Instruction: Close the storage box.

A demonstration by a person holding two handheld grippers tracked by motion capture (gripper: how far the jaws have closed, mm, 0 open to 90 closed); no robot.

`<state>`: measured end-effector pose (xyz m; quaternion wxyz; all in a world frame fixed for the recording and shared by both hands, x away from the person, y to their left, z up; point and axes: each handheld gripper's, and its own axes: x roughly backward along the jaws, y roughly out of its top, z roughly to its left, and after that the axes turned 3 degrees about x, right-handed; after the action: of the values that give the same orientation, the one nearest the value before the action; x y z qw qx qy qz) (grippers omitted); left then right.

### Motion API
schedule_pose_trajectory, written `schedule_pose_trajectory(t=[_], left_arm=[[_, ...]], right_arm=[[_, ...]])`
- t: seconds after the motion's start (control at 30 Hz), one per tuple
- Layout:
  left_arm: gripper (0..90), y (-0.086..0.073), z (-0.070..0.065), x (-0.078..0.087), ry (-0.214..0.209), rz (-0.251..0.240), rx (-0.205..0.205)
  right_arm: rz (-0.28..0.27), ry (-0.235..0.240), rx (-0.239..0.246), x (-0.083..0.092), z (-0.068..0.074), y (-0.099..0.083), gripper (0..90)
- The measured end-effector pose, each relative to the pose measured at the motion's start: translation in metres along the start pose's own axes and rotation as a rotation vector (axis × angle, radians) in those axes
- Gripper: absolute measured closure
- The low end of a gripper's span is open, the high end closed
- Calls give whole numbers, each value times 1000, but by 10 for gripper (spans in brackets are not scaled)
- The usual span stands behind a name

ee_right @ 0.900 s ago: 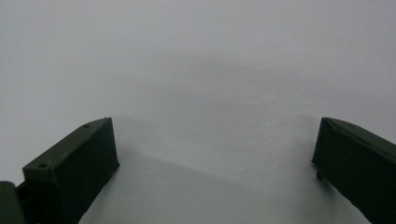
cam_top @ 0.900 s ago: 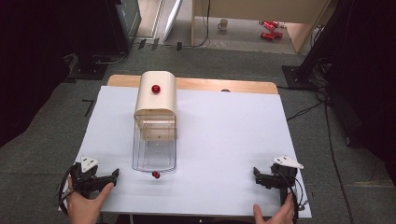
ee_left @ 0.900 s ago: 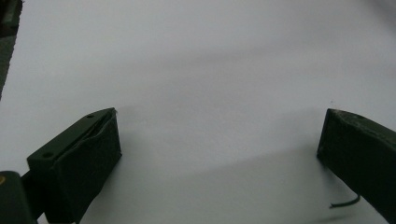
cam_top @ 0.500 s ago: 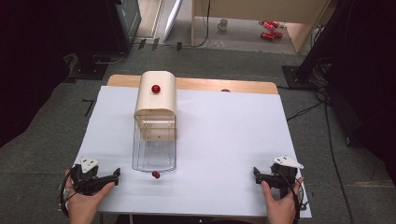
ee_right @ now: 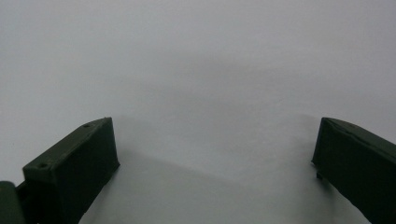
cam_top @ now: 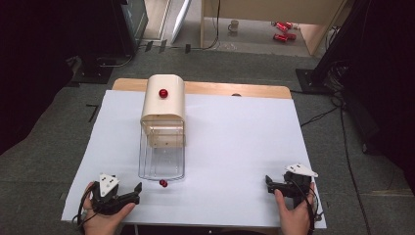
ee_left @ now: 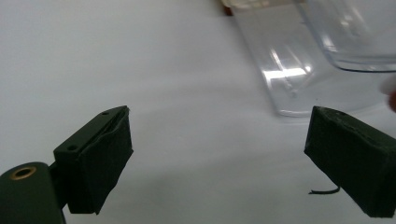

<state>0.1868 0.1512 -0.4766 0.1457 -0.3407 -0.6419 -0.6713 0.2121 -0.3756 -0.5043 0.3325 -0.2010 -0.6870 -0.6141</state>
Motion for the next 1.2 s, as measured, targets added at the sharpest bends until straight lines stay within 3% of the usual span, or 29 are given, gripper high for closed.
schedule_pose_trajectory(t=[0.13,0.23,0.37,0.57,0.67,0.8,0.9,1.2], left_arm=[[153,-1,-14,9,6,-11,-7],[152,-3,-24,13,-20,-10,8],[161,-6,-41,15,-48,-9,-4],[306,-6,-65,13,-72,-28,-11],[337,-6,-69,14,-67,-37,-11],[508,-4,-75,15,-88,-61,-1],[546,-2,-82,13,-103,-76,-6],[654,6,-90,16,-93,-98,-22]], right_arm=[[-1,0,0,0,0,0,0],[-1,0,1,0,0,0,0],[-2,0,1,0,0,0,0],[-2,0,1,0,0,0,0],[-2,0,1,0,0,0,0],[-2,0,0,0,0,0,0],[-1,0,0,0,0,0,0],[-1,0,0,0,0,0,0]])
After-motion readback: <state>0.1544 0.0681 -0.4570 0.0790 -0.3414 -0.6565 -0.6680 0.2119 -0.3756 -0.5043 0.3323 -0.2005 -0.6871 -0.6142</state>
